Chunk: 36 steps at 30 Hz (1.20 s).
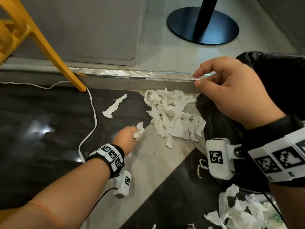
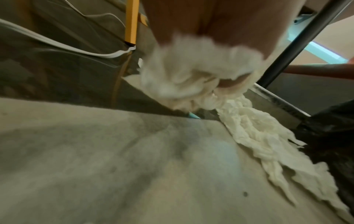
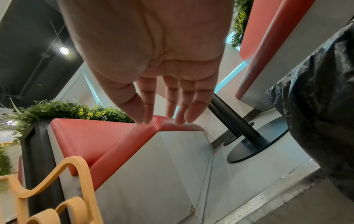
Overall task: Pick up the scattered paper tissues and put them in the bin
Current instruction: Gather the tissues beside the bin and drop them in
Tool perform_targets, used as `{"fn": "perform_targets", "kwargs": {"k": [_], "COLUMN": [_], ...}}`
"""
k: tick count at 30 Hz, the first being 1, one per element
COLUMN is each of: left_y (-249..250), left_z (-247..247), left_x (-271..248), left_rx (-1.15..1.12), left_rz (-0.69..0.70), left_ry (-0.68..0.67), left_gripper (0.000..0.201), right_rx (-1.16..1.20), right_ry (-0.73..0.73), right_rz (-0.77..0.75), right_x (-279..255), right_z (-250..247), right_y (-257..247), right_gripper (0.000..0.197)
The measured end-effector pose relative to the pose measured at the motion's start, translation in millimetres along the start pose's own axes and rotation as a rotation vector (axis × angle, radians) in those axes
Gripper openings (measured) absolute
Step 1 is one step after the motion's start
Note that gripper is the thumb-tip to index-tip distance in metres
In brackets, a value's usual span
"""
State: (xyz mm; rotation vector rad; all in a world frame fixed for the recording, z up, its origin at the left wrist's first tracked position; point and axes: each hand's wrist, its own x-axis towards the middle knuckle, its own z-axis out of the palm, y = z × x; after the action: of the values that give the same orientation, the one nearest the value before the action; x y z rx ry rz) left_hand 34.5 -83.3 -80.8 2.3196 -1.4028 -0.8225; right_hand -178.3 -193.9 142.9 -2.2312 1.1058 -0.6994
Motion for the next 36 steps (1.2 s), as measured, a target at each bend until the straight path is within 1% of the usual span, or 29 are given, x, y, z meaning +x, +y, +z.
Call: {"fn": "perform_targets", "kwargs": {"k": [2,3,4,6,7,10,11,12,13,14,15,16,18,19,20,21,22,24,25,26,27,28,30,32,33,35,36], "left_y": [-0.8,-1.9,-4.3,-12.4,-17.0,-27.3,-32.9,-38.7,-44.8,-50.2,-54.4,-56.9,-56.9,-52.9,-47.7,-42.1,-35.8,-24.1,-20.7,-19.1,-19.0,-20.9,-28.1,-35.7,-39.1,-42.3,-42.4], "left_z": [-8.8,-14.0,-20.1,-32.1,-37.6,-49.2,-49.9,-49.6,-47.8,-43.8,-38.6,-32.0,-19.6,-15.2,-12.5,-11.1,-10.9,-13.7,-16.3,-19.9,-24.5,-29.0,-38.8,-47.2,-50.5,-55.7,-57.3], "left_x": [-4.4,-4.2,-1.9,10.4,18.8,49.6,60.5,71.1,80.1,85.8,88.3,87.1,78.3,72.6,66.0,59.6,53.3,41.3,35.6,30.2,24.4,19.6,11.2,5.5,3.3,1.0,0.7], "left_rx": [-0.129,-0.162,-0.146,-0.094,-0.085,-0.025,0.013,0.07,0.13,0.183,0.221,0.244,0.238,0.227,0.229,0.249,0.282,0.344,0.37,0.384,0.38,0.36,0.289,0.211,0.187,0.162,0.16], "left_rz": [-0.069,-0.068,-0.066,-0.103,-0.128,-0.208,-0.225,-0.258,-0.301,-0.346,-0.376,-0.386,-0.347,-0.309,-0.265,-0.209,-0.15,-0.038,0.012,0.047,0.07,0.078,0.043,-0.019,-0.048,-0.085,-0.091], "left_ry": [-0.003,0.027,0.065,0.161,0.206,0.305,0.305,0.262,0.186,0.098,0.037,0.01,0.028,0.034,0.013,-0.023,-0.06,-0.108,-0.115,-0.112,-0.097,-0.077,-0.033,0.013,0.038,0.081,0.095], "left_gripper": [0.02,0.026,0.027,0.018,0.017,0.036,0.043,0.053,0.061,0.065,0.062,0.055,0.038,0.033,0.03,0.028,0.025,0.022,0.02,0.018,0.015,0.013,0.009,0.012,0.013,0.012,0.011], "right_rx": [0.001,0.005,0.009,0.003,-0.012,-0.069,-0.077,-0.083,-0.09,-0.102,-0.123,-0.148,-0.206,-0.24,-0.276,-0.314,-0.359,-0.478,-0.548,-0.611,-0.648,-0.663,-0.638,-0.487,-0.359,-0.14,-0.105], "right_ry": [-0.013,-0.02,-0.027,-0.041,-0.048,-0.093,-0.116,-0.144,-0.17,-0.189,-0.204,-0.22,-0.253,-0.265,-0.296,-0.356,-0.454,-0.701,-0.797,-0.84,-0.833,-0.795,-0.714,-0.583,-0.484,-0.318,-0.29], "right_rz": [-0.008,-0.011,-0.009,0.002,0.01,0.036,0.053,0.082,0.12,0.154,0.188,0.227,0.321,0.358,0.384,0.401,0.41,0.42,0.418,0.404,0.392,0.373,0.332,0.358,0.414,0.538,0.561], "right_x": [-2.1,-3.3,-4.4,-6.9,-9.0,-19.8,-23.8,-27.0,-29.3,-30.6,-30.6,-29.1,-21.1,-15.1,-9.6,-5.8,-4.0,-7.7,-12.9,-17.8,-21.8,-24.3,-25.2,-24.7,-24.0,-20.2,-16.4], "right_z": [0.3,-0.1,-0.5,-2.0,-2.3,3.9,9.0,15.6,23.7,32.6,42.8,53.4,75.5,87.2,101.2,116.4,133.4,164.8,178.5,188.4,195.0,197.6,195.8,188.6,183.0,169.3,161.4], "right_y": [0.8,2.3,4.3,8.8,11.0,18.1,19.8,22.4,27.2,34.2,43.6,53.9,71.4,80.6,92.0,103.0,115.9,136.4,145.5,151.2,153.6,153.1,144.9,138.4,133.6,122.8,116.7], "right_gripper": [0.009,0.009,0.01,0.009,0.009,0.009,0.01,0.01,0.011,0.014,0.017,0.019,0.022,0.026,0.033,0.041,0.051,0.071,0.077,0.079,0.075,0.066,0.041,0.023,0.021,0.034,0.042]}}
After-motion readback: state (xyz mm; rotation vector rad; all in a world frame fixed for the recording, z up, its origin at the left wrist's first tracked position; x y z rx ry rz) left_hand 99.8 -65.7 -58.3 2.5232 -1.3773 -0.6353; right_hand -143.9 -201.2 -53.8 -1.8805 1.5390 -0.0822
